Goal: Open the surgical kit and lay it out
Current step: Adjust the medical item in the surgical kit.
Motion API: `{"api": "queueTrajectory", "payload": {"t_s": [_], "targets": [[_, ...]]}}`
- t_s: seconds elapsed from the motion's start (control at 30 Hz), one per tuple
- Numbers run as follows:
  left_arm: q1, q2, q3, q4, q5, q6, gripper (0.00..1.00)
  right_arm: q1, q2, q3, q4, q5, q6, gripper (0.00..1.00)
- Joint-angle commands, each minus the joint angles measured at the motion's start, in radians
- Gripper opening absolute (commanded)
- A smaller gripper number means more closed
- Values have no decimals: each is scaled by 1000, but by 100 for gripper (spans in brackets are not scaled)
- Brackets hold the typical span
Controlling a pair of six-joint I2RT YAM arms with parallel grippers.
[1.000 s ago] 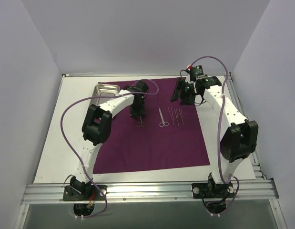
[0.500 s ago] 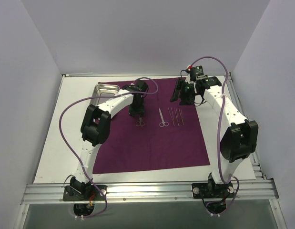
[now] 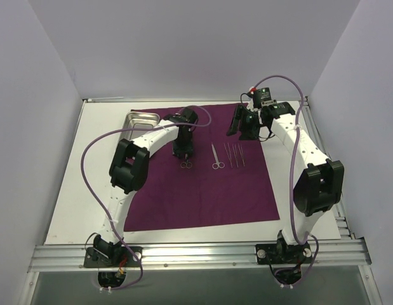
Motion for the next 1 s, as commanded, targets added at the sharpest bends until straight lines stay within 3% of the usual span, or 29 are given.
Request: {"api": "queueTrajectory", "payload": {"t_s": [0.0, 0.37, 0.47, 0.73, 0.97], "targets": [[0, 32, 30, 11, 12, 7, 48, -4, -16, -7, -1, -12, -1, 54], [0, 80, 22, 1, 31, 18, 41, -4, -20, -13, 6, -12, 4, 54], [3, 86, 16, 11, 75, 33, 25, -4, -19, -14, 6, -12, 6, 54], [26, 31, 16, 9, 116, 36, 3, -4, -19, -1, 6, -10, 4, 54], [34, -26, 91, -31, 168, -19, 2, -4, -12, 12, 6, -12, 4, 54]]}}
